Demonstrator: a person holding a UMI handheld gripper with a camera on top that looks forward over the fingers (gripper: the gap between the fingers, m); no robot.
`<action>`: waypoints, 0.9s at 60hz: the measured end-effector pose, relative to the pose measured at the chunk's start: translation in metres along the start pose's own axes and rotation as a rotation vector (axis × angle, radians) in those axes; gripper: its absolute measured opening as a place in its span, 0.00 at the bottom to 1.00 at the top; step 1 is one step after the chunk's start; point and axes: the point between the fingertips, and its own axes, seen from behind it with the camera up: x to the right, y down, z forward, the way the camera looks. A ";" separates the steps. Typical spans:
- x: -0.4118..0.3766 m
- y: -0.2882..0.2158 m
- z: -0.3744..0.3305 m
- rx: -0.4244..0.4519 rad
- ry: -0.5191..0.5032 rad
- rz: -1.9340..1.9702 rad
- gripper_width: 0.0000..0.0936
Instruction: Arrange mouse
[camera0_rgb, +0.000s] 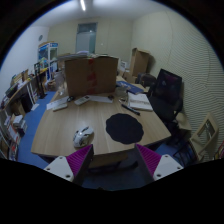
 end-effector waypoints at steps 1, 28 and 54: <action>0.001 0.000 0.003 -0.004 0.001 0.000 0.91; -0.065 0.012 0.056 -0.014 -0.091 -0.008 0.91; -0.148 0.040 0.152 -0.063 -0.276 -0.027 0.90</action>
